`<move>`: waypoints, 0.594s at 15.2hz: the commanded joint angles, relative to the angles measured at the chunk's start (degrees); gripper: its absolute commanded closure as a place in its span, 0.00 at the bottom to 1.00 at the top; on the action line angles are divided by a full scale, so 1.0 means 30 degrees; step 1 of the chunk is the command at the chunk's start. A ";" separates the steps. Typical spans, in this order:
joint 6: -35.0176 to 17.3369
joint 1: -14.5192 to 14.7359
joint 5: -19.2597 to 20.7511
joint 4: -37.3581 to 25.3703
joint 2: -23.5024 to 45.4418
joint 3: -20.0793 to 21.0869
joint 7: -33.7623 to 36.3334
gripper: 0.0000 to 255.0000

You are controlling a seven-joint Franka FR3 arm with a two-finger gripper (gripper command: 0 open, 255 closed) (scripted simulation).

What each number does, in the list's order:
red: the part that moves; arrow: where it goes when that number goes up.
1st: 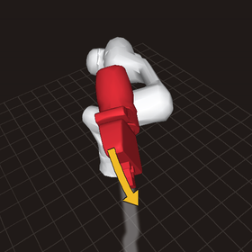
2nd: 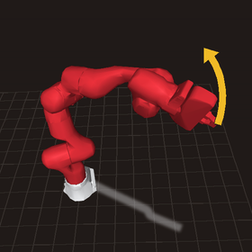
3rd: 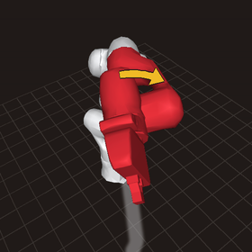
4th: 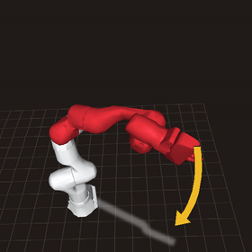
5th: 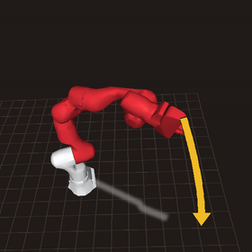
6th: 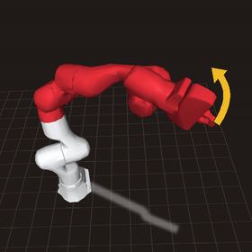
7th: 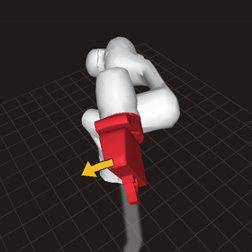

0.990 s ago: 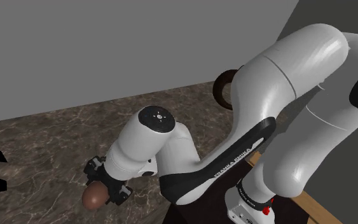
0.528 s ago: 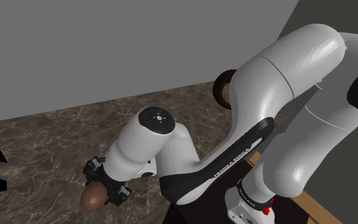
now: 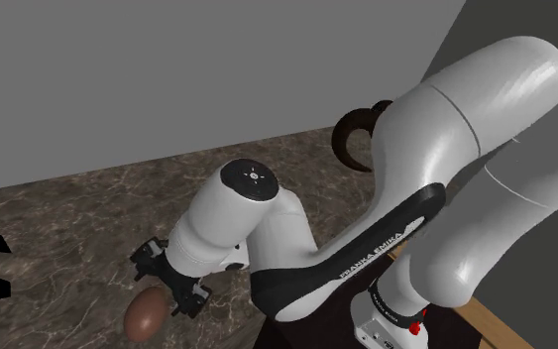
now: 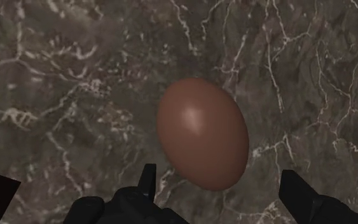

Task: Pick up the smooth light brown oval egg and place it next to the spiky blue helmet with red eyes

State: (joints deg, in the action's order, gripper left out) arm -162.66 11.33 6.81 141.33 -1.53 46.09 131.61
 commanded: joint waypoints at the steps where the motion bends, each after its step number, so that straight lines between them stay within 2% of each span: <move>1: 0.0971 0.0407 -0.3920 0.0338 -0.1870 -0.0001 -0.2732 0.00; 2: 0.1501 0.0903 -0.4959 0.0403 -0.2596 -0.0419 -0.3477 0.00; 3: 0.1494 0.1140 -0.4833 0.0406 -0.2560 -0.0665 -0.3386 0.00; 9: 0.1492 0.1186 -0.4809 0.0406 -0.2553 -0.0712 -0.3369 0.00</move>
State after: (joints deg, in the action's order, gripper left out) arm -158.19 14.87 -7.58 142.54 -9.17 43.96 121.53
